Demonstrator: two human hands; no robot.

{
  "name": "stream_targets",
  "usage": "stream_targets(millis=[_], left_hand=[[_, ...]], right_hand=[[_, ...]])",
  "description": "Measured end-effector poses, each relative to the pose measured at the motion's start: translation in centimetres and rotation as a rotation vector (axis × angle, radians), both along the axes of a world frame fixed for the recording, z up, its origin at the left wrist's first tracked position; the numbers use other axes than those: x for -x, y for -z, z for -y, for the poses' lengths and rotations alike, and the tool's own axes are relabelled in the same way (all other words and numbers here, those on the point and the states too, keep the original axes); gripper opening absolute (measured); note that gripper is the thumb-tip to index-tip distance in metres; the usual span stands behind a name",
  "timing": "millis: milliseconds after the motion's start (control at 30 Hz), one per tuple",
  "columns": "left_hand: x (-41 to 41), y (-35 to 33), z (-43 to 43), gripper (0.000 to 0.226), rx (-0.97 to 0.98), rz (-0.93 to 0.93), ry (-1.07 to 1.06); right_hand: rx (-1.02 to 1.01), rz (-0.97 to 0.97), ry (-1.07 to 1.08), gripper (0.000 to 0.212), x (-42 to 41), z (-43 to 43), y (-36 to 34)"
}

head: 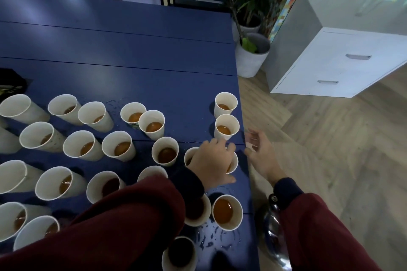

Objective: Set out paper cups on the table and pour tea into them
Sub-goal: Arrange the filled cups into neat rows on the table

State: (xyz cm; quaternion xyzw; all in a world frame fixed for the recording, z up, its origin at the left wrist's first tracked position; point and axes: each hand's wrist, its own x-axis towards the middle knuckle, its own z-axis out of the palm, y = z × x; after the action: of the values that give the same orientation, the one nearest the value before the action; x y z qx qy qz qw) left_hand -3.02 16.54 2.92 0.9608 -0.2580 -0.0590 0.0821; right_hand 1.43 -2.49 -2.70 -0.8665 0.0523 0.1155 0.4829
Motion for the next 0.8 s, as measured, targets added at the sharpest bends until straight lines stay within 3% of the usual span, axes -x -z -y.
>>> stream_targets(millis=[133, 267, 400, 500, 667, 800], left_hand=[[0.4, 0.9, 1.2, 0.066, -0.101, -0.045, -0.099], [0.5, 1.1, 1.6, 0.058, -0.101, -0.098, -0.088], [0.3, -0.1, 1.3, 0.058, 0.045, -0.119, -0.094], [0.1, -2.3, 1.5, 0.053, 0.202, -0.114, -0.115], [-0.1, -5.4, 1.4, 0.058, 0.264, -0.039, -0.138], [-0.1, -6.5, -0.4, 0.072, 0.396, -0.080, -0.194]], right_hand=[[0.038, 0.027, 0.011, 0.050, 2.0, 0.6, -0.3], [0.089, 0.061, -0.040, 0.058, 4.0, 0.9, -0.9], [0.110, 0.075, -0.157, 0.066, 5.3, 0.7, -2.2], [0.005, 0.149, -0.234, 0.062, 6.0, 0.0, -3.5], [-0.177, 0.248, -0.126, 0.045, 6.5, -2.1, -4.9], [-0.205, 0.277, -0.008, 0.058, 6.7, -2.4, -4.8]])
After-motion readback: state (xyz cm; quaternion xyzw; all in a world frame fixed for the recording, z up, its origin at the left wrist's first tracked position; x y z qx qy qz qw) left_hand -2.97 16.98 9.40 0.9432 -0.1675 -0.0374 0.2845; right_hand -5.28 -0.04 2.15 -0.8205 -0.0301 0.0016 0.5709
